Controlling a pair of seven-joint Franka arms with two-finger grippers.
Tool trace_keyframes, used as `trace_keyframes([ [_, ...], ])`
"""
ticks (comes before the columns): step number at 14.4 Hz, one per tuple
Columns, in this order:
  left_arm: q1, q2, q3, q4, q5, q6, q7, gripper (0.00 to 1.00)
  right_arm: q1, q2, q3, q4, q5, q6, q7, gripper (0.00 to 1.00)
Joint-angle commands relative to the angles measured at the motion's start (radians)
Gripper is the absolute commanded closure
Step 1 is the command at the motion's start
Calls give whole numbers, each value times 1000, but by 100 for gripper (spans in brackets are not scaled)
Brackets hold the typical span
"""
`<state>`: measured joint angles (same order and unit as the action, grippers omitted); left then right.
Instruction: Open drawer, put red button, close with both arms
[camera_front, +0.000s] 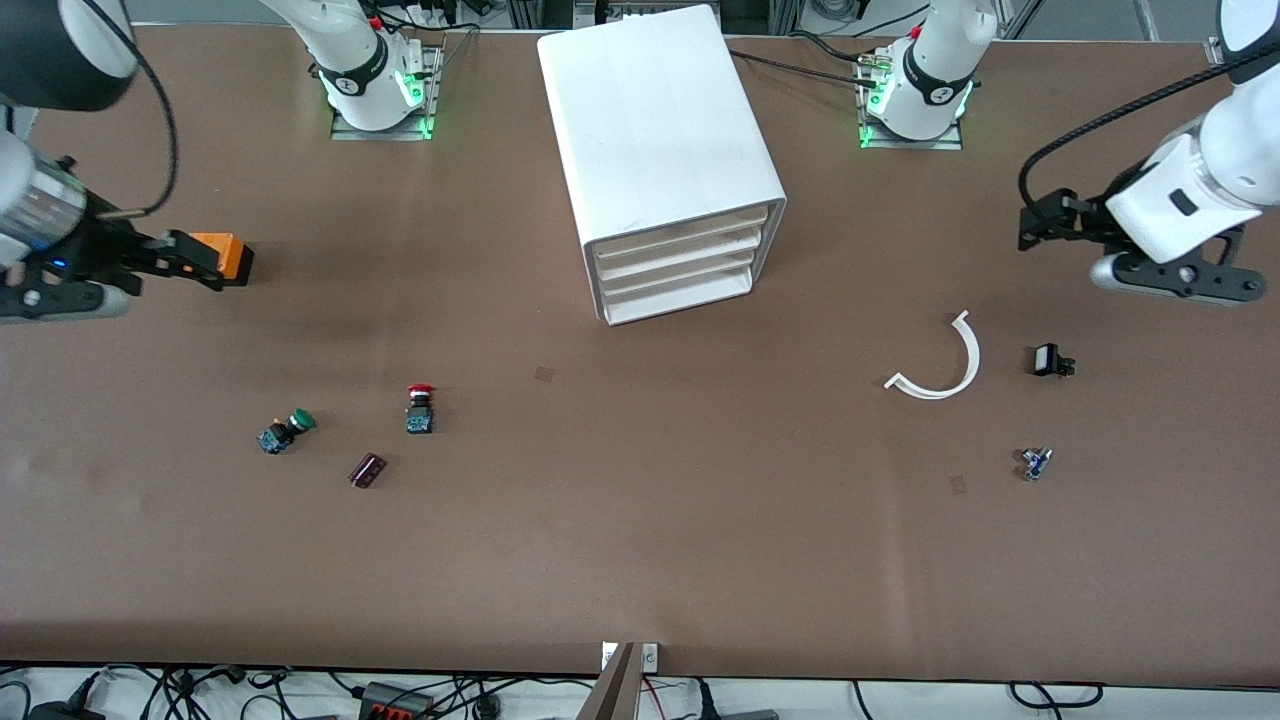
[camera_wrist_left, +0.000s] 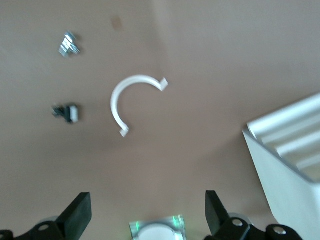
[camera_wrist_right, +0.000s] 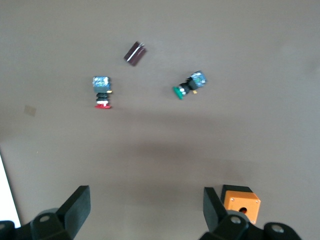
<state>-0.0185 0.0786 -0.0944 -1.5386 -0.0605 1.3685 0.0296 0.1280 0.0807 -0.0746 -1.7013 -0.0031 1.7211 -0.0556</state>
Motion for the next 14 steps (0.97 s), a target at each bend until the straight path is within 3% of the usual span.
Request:
trace_keyframes([
  [1,-27,32,-11,14,-61,-92,24,0,50,33,-2,12,-5,-5,-1,0],
  [3,-49,67,-15,15,-88,-91,27,0,85,82,-2,14,-3,6,11,0],
  [7,-34,209,-13,12,-339,-40,55,0,145,314,-2,175,0,14,11,0],
  [9,-43,265,-13,5,-424,15,62,0,151,372,-2,209,3,20,14,0],
  [12,-70,328,-22,-12,-502,133,140,0,166,480,-2,215,15,136,16,0],
  [14,-71,381,-24,-29,-554,231,263,0,173,540,-2,215,75,211,16,0],
])
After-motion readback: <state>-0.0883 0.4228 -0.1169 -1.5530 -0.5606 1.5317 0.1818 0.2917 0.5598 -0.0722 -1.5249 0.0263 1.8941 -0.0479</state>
